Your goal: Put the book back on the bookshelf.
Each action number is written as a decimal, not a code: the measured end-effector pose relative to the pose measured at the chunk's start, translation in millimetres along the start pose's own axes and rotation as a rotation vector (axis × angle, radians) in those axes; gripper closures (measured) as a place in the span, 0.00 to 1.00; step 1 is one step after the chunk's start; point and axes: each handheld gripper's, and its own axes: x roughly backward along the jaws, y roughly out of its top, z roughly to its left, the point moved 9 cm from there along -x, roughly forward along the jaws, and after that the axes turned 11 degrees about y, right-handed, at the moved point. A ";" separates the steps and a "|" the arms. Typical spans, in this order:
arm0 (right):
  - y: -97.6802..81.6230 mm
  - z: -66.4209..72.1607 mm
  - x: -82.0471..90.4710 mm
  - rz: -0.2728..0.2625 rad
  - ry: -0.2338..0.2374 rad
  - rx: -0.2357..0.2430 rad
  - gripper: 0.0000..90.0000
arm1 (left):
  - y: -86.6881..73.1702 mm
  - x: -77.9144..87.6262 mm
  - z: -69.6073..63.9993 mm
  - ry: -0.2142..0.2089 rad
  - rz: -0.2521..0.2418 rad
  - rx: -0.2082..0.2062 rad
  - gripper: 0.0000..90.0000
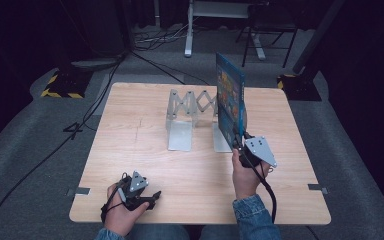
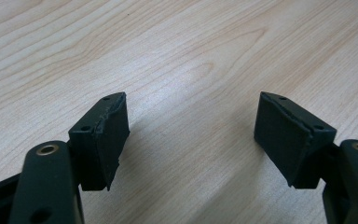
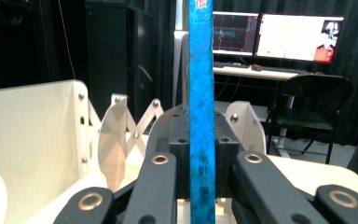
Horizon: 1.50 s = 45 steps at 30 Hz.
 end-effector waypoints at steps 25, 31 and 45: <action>-45.7 20.2 -8.0 0.128 0.021 0.026 0.86 | 1.3 -1.2 0.3 0.002 0.001 -0.007 0.29; -51.7 24.6 -10.2 0.124 0.031 0.019 0.84 | 1.3 -1.3 0.3 0.003 0.000 -0.008 0.29; -61.3 18.2 -18.8 0.160 0.039 -0.026 0.80 | 2.4 -2.5 -0.9 -0.002 0.002 -0.001 0.28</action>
